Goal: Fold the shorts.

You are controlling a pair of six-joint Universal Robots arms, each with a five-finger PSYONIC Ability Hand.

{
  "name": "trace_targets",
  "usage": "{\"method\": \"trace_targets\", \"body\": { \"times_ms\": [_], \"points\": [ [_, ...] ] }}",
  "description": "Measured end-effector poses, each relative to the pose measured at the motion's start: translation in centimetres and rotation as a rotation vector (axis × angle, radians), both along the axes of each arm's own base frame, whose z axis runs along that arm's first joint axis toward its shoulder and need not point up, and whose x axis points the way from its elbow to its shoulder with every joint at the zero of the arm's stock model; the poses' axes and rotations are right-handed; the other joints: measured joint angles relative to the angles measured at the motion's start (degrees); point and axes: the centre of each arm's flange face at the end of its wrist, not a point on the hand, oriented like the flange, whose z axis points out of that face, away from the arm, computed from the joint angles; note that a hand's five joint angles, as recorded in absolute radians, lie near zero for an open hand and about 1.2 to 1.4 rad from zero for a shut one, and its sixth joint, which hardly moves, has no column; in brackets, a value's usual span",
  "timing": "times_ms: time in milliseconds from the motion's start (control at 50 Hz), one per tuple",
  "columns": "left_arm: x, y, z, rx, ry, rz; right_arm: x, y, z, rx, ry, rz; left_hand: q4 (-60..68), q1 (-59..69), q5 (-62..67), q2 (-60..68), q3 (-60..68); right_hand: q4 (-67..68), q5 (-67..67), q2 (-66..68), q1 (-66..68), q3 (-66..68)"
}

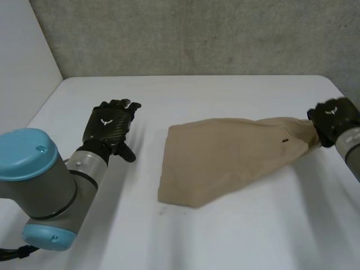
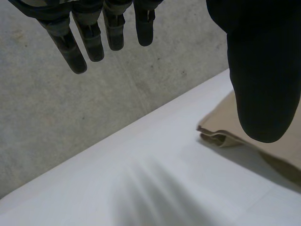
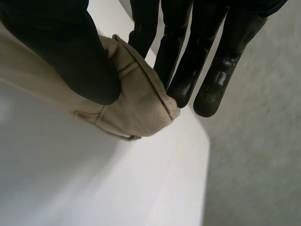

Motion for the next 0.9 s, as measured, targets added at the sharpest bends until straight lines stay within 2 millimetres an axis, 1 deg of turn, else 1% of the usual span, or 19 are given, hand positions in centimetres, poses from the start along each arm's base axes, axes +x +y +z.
{"method": "trace_targets", "body": {
  "times_ms": [40,60,100,120,160,180,200,300,320,340,380,460,520,560,600,640,680,780,900],
  "points": [
    [0.1,0.0,0.1,-0.001,0.001,0.001,0.3,0.0,0.4,-0.013,0.019,0.014,0.0,0.0,0.0,0.0,0.0,0.0,0.0,0.0,0.0,0.0],
    [0.2,0.1,0.2,-0.003,0.002,0.005,1.6,0.2,1.3,-0.047,0.057,0.061,0.0,0.0,0.0,0.0,0.0,0.0,0.0,0.0,0.4,0.0],
    [0.5,0.3,0.4,-0.006,0.004,0.01,5.8,1.6,3.1,-0.126,0.102,0.195,0.0,0.0,0.0,0.0,0.0,0.0,0.7,0.0,0.5,0.2],
    [0.6,0.3,0.5,-0.007,0.005,0.011,7.0,2.1,3.4,-0.145,0.108,0.233,0.0,0.0,0.0,0.0,0.0,0.0,0.7,0.0,0.5,0.2],
    [0.6,0.3,0.6,-0.008,0.006,0.013,9.3,3.3,3.7,-0.175,0.116,0.314,0.0,0.0,0.0,0.0,0.0,0.0,1.0,0.0,0.5,0.8],
    [0.8,0.3,0.7,-0.01,0.008,0.018,12.1,5.0,3.6,-0.208,0.124,0.424,0.0,0.0,0.0,0.0,0.0,0.0,1.3,0.0,0.5,1.1],
    [0.8,0.3,0.7,-0.011,0.009,0.019,13.3,5.9,3.5,-0.222,0.127,0.474,0.0,0.0,0.0,0.0,0.0,0.0,1.3,0.0,0.5,1.2],
    [1.2,0.2,1.1,-0.018,0.015,0.032,19.1,11.3,1.3,-0.26,0.144,0.759,0.0,0.0,0.0,0.0,0.0,0.0,1.3,0.0,0.5,1.5],
    [1.3,0.0,1.2,-0.021,0.017,0.038,20.7,13.6,-0.2,-0.254,0.15,0.868,0.0,0.0,0.0,0.0,0.0,-3.7,-1.6,-3.8,-2.0,-2.3],
    [1.4,-0.1,1.3,-0.023,0.019,0.041,21.3,14.4,-0.9,-0.246,0.153,0.909,0.0,0.0,0.0,0.0,0.0,-6.3,-3.7,-6.1,-3.6,-5.4],
    [1.7,-0.3,1.5,-0.028,0.021,0.052,22.2,16.5,-2.7,-0.218,0.155,1.007,0.0,0.0,0.0,0.0,0.0,-25.4,-21.5,-24.6,-20.0,-23.5],
    [2.1,-0.9,1.8,-0.039,0.027,0.067,22.5,17.8,-3.9,-0.181,0.139,1.072,0.0,0.0,0.0,0.0,0.0,-48.9,-45.6,-48.1,-39.0,-48.0],
    [2.2,-1.2,2.1,-0.049,0.03,0.073,22.4,17.6,-3.7,-0.17,0.117,1.065,0.0,0.0,0.0,0.0,0.0,-55.0,-50.6,-53.9,-43.6,-54.6],
    [2.1,-1.8,2.8,-0.073,0.039,0.075,21.6,15.1,-1.4,-0.146,0.0,0.951,0.0,0.0,0.0,0.0,0.0,-55.0,-50.6,-54.1,-43.7,-55.1],
    [2.0,-1.9,3.0,-0.08,0.042,0.074,21.2,14.3,-0.7,-0.138,-0.042,0.911,0.0,0.0,0.0,0.0,0.0,-55.0,-50.6,-54.1,-43.7,-55.1],
    [1.5,-2.5,3.9,-0.107,0.056,0.066,19.6,11.0,2.7,-0.099,-0.259,0.739,0.0,0.0,0.0,0.0,0.0,-55.0,-50.6,-54.1,-43.7,-55.1],
    [0.8,-2.9,4.3,-0.118,0.066,0.051,18.5,9.3,4.3,-0.056,-0.401,0.643,0.0,0.0,0.0,0.0,0.0,-55.0,-50.6,-54.1,-43.7,-55.1],
    [-1.9,-2.8,4.5,-0.105,0.086,-0.014,17.1,7.0,4.5,0.077,-0.567,0.515,0.0,0.0,0.0,0.0,0.0,-55.0,-50.6,-54.1,-43.7,-55.1],
    [-5.8,-2.0,1.9,0.072,0.08,-0.095,17.3,5.5,1.1,0.282,-0.555,0.437,0.0,0.0,0.0,0.0,0.0,-55.0,-50.6,-54.1,-43.7,-55.1]
  ]
}}
